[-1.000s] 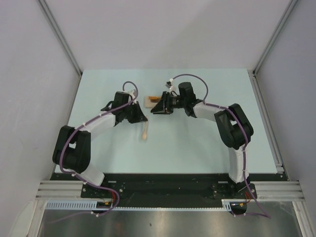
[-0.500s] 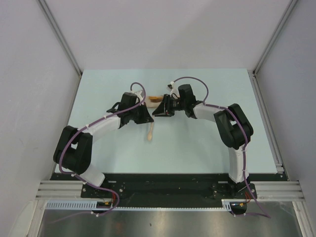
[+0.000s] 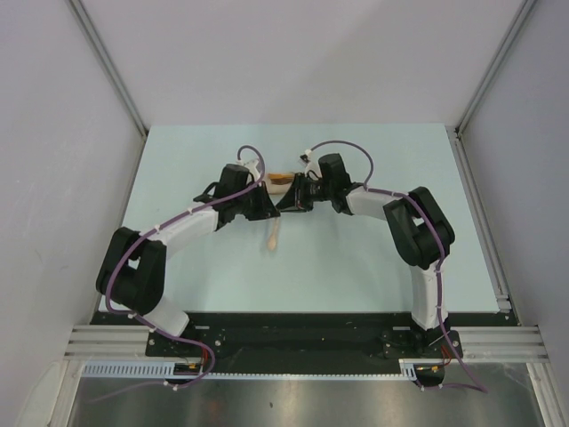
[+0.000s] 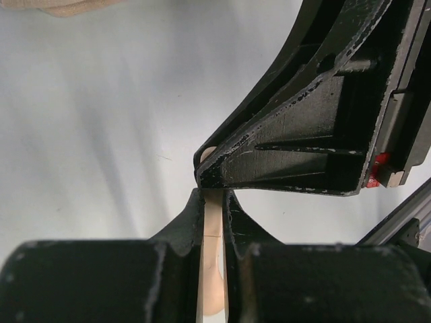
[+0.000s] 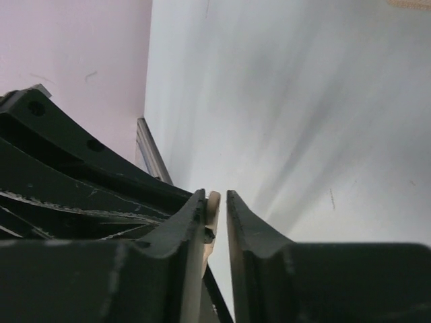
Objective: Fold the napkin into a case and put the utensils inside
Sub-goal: Pass from the left arm to the right, then pass from the right arm to the left
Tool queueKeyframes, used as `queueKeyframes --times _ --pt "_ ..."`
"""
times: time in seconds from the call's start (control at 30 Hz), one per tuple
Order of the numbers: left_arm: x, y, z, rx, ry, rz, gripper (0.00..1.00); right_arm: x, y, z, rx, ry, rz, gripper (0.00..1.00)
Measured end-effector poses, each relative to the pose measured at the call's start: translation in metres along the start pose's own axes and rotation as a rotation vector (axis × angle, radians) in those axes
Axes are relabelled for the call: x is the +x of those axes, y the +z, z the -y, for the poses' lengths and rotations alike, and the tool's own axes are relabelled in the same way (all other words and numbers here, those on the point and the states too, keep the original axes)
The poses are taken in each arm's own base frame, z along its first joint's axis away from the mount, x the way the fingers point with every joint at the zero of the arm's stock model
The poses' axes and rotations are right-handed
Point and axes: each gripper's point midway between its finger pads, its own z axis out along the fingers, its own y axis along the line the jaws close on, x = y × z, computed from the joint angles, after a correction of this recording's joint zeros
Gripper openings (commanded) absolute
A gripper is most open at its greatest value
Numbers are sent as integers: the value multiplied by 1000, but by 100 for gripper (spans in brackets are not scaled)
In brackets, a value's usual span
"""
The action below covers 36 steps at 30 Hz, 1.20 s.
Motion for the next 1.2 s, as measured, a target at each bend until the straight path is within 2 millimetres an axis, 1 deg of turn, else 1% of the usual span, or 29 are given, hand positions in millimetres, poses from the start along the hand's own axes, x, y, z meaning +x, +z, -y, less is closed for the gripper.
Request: queueKeyframes --times 0.03,0.07,0.1,0.13,0.17,0.2,0.23,0.3,0.33,0.37,0.4,0.47,0.5,0.53,0.57,0.63,0.7,0.73,0.87,0.97,1.0,1.07,1.1,1.17,1.2 --pt "0 0 0 1 1 1 0 0 0 -1 -4 5 -1 4" --pt "-1 0 1 0 2 2 0 -1 0 -3 -12 12 1 0" --pt "-2 0 1 -5 5 6 2 -1 0 -4 -18 13 5 0" --pt "-4 -1 1 -12 6 9 22 -2 0 -5 -22 25 13 0" --pt "-6 -2 2 -18 9 11 33 -4 0 -5 -28 42 21 0" --pt "-9 -2 2 -35 23 17 41 -6 -1 -4 -38 57 37 0" --pt "-11 -2 3 -55 47 27 64 -10 -4 -3 -50 82 58 0" --pt "-16 -4 10 -91 120 67 68 -10 -9 2 -66 143 86 0" --pt "-18 -7 15 -122 160 97 73 -11 -12 6 -71 178 102 0" --pt "-18 -12 21 -137 200 118 74 -11 -16 12 -74 220 120 0" --pt "-17 -17 31 -156 262 156 75 -13 -20 16 -78 251 135 0" --pt "-11 -30 51 -185 381 228 75 -20 -32 28 -78 324 181 0" --pt "-4 -37 64 -196 454 262 75 -24 -37 31 -83 358 204 0" --pt "4 -44 75 -212 533 301 72 -30 -43 35 -86 380 225 0" --pt "12 -49 83 -217 598 321 70 -36 -48 38 -91 400 243 0" --pt "25 -53 89 -240 703 333 69 -45 -57 40 -108 423 272 0" --pt "28 -53 83 -304 793 335 69 -50 -64 40 -120 436 290 0" --pt "26 -52 77 -358 845 337 68 -50 -67 38 -123 440 293 0" --pt "26 -44 60 -513 1007 313 67 -51 -77 26 -141 431 297 0" --pt "29 -34 53 -591 1128 285 62 -52 -82 15 -159 418 300 0" --pt "29 -31 52 -610 1162 279 56 -52 -83 13 -164 416 302 0" --pt "27 -27 52 -645 1215 279 49 -52 -85 10 -168 415 303 0" --pt "25 -25 52 -664 1234 284 40 -52 -86 9 -168 414 304 0" --pt "20 -24 53 -699 1266 295 31 -50 -86 8 -168 414 305 0" --pt "18 -24 53 -712 1275 302 19 -49 -87 9 -168 416 304 0"
